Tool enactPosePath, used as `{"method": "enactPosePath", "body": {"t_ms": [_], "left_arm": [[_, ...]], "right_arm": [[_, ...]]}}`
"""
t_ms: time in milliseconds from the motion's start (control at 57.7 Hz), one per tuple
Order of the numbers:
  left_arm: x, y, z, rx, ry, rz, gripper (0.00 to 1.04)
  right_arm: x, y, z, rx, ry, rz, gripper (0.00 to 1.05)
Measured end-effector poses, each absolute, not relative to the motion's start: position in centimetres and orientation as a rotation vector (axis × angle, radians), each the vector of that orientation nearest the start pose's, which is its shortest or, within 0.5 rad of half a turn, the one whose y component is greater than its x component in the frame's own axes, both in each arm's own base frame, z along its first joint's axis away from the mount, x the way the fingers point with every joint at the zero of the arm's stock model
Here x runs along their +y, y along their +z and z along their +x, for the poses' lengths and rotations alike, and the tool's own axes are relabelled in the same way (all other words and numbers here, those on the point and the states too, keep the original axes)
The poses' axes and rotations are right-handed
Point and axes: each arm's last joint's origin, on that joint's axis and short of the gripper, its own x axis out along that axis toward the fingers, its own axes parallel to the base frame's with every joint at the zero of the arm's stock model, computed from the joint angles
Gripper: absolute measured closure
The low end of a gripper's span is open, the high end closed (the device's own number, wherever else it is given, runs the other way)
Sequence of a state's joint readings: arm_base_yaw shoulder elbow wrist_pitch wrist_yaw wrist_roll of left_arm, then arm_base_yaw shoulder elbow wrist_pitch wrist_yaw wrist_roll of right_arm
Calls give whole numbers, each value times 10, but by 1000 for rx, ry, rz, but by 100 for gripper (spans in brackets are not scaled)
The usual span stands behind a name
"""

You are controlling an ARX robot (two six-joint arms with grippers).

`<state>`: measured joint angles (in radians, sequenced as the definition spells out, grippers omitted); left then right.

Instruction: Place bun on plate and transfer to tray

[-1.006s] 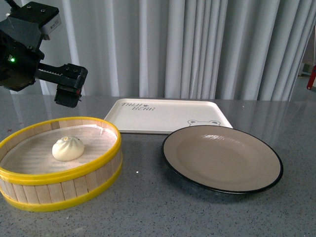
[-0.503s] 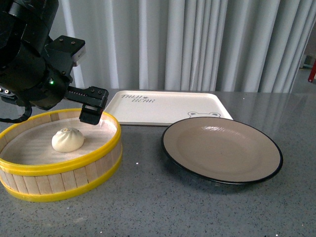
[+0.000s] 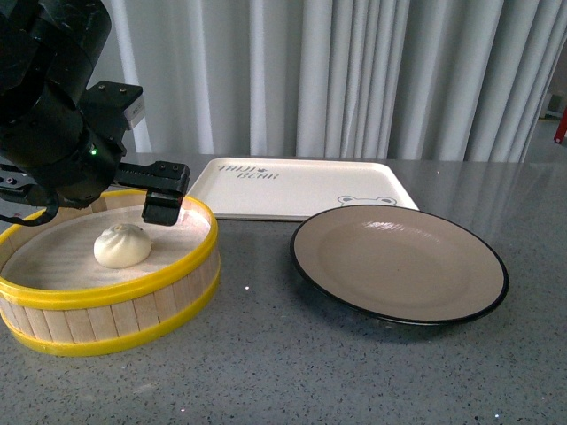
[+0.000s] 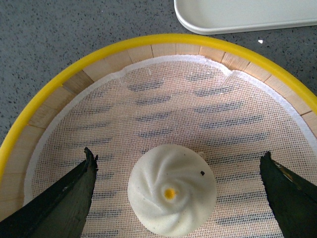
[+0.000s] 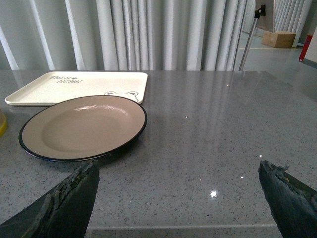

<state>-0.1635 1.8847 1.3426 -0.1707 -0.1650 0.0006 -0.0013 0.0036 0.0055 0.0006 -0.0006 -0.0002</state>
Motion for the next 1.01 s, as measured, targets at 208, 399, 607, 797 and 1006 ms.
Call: {"method": "enactPosePath", "body": {"t_ms": [208,399,607,797,1006], "left_arm": [[-58,212,409,734,-1,64,7],[-56,207,410,747,14,38,7],[-56,200,412,763,24,33,7],[-56,198,413,762,38,33,7],[-56,196,413,768,39,17,27]], "right_arm": [[0,165,98,-2,-1,0,8],[0,165,98,-2,-1,0,8],[0,165,98,-2,-1,0,8],[0,165,98,-2,-1,0,8],[0,165,98,-2,-1,0,8]]}}
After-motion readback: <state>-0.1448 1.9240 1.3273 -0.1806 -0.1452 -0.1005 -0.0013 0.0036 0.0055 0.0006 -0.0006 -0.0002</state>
